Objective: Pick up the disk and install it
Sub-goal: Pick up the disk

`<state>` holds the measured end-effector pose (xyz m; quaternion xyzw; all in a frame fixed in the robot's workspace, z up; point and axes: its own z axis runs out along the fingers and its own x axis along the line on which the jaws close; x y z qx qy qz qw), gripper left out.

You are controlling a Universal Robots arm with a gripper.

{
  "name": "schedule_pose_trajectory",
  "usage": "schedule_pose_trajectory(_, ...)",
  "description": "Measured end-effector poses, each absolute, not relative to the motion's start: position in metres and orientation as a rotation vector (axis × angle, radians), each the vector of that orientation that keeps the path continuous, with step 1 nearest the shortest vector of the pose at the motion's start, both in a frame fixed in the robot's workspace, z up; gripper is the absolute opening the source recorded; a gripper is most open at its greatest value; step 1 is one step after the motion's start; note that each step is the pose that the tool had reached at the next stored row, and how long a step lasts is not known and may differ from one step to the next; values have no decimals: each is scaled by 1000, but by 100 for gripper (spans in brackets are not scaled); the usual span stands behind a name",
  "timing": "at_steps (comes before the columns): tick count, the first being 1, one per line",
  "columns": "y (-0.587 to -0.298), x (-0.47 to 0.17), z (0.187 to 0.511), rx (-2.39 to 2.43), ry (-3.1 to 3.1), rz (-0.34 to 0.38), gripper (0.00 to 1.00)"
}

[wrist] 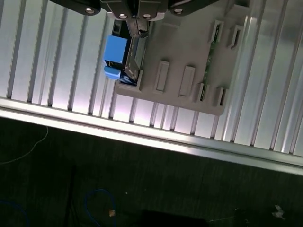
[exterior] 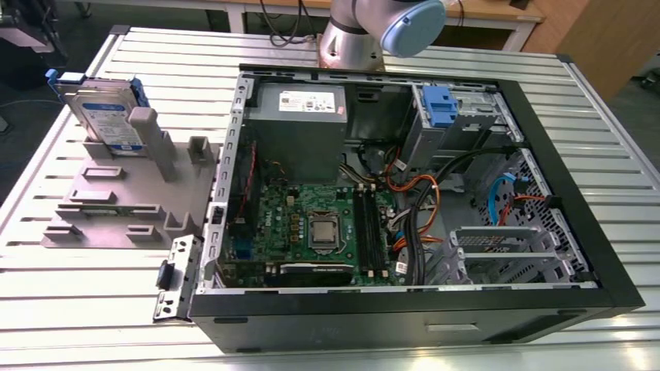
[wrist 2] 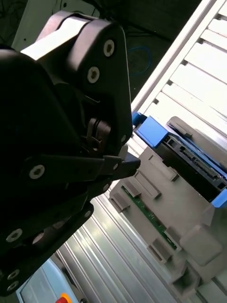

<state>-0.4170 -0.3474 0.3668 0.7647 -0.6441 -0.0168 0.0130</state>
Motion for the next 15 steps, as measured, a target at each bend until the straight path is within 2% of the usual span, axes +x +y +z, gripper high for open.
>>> schedule_pose_trajectory(3,-347,-417,367,2372,-2020,-52,11)
schedule_pose_trajectory(4,-347,-417,367,2372,-2020,-52,16)
schedule_pose_trajectory(5,-347,-417,367,2372,-2020,-52,16)
schedule_pose_trajectory(9,-347,-418,366,2373,-2025,-46,41)
schedule_pose_trajectory(11,-346,-418,364,2357,-2048,-41,41)
schedule_pose_trajectory(12,-346,-418,364,2346,-2063,-40,47)
schedule_pose_trajectory(15,-345,-421,362,2332,-2087,-32,47)
